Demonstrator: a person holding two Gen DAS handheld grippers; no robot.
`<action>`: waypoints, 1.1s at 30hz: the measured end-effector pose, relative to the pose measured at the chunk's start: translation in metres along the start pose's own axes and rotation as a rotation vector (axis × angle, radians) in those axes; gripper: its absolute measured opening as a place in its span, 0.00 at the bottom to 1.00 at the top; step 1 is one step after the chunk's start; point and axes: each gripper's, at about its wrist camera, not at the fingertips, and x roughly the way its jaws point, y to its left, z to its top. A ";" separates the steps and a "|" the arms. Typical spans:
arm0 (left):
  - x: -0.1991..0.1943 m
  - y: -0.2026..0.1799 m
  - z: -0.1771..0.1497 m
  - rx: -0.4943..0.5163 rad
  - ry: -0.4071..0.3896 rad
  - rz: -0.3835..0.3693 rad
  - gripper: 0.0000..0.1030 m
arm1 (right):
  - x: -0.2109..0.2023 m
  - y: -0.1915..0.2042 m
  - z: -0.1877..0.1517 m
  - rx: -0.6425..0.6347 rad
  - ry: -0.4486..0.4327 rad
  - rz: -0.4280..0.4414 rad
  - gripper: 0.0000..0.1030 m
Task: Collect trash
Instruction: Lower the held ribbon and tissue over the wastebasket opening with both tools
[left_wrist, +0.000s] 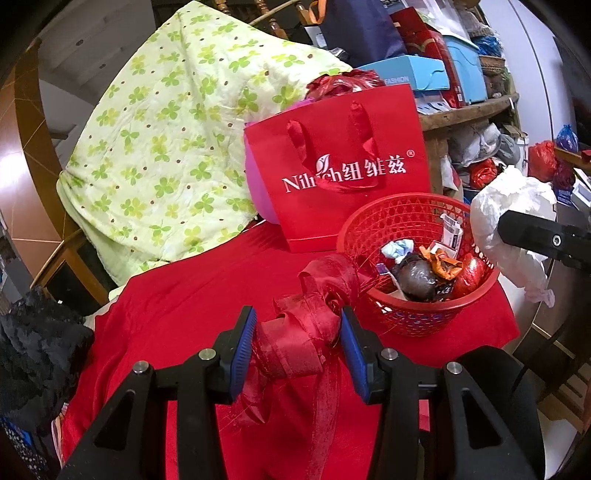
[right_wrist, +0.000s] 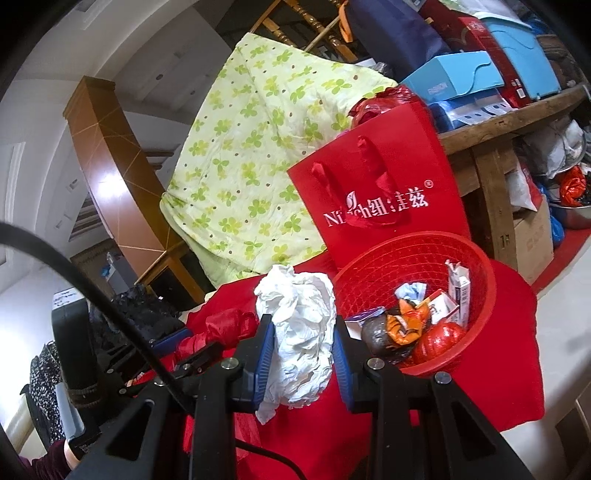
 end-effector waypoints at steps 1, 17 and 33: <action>0.000 -0.002 0.001 0.004 0.000 -0.001 0.46 | -0.001 -0.002 0.000 0.003 -0.002 -0.002 0.32; 0.011 -0.031 0.015 0.028 0.008 -0.082 0.46 | -0.020 -0.035 0.003 0.053 -0.034 -0.057 0.32; 0.045 -0.038 0.047 -0.101 0.015 -0.234 0.46 | -0.038 -0.071 0.013 0.097 -0.071 -0.123 0.32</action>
